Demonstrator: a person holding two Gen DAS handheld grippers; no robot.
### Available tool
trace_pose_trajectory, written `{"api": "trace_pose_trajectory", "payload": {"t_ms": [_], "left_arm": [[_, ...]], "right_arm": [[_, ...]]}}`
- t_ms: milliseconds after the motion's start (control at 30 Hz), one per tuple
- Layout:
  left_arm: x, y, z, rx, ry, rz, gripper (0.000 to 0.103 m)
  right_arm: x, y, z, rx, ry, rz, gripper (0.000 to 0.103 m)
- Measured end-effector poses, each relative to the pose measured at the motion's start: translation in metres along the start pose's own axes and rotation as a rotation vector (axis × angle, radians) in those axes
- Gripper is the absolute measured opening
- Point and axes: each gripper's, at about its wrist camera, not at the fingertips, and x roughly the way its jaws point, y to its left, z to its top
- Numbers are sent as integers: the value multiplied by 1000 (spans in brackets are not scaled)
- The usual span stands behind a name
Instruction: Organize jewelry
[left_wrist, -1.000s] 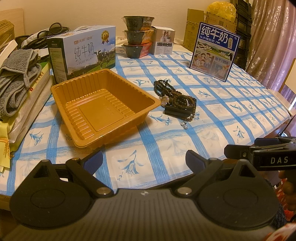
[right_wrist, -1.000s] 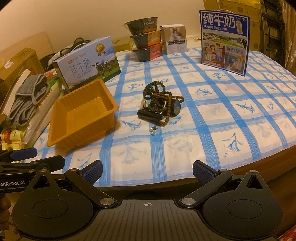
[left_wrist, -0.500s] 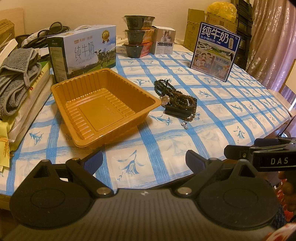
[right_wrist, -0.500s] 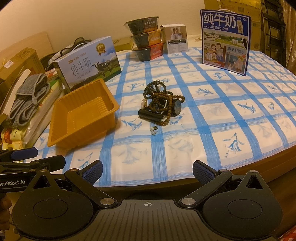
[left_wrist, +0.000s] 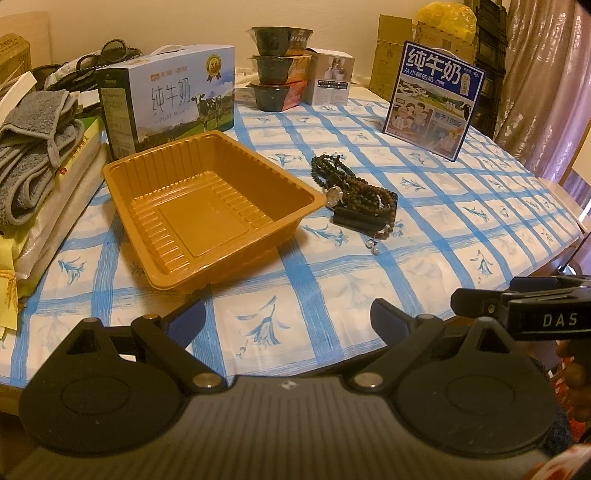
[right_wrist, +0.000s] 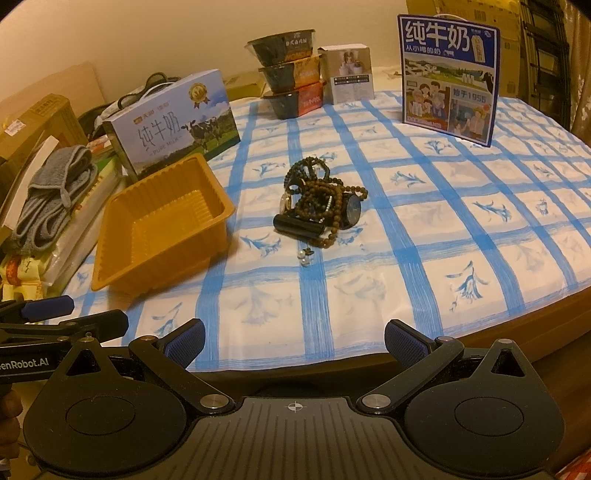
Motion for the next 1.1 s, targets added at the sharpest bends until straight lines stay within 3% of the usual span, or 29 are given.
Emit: {"api": "trace_pose_trajectory", "payload": {"t_ms": [367,533,667,867,1000,1100], "left_arm": [[13,33,-4,-91,-80,110,90],[24,55,-3,-160,-114,172,81],[33,69,-1,-266,-140,179,75],[44,89,-7,-497,-205,161,74],[58,97,-4,-571,-222,198,74],[71,101,-2,-595,-218,206,65]], "right_arm": [[22,-17,-2,36,-29,-25,103],[34,-22,2,39,-43,-37,103],[45,-23,6,26,-35,-45,103],[61,-21,7,8,-3,-52,103],[71,-21,5,-2,23,-62,103],[78,-23,5,2,31,-66,103]]}}
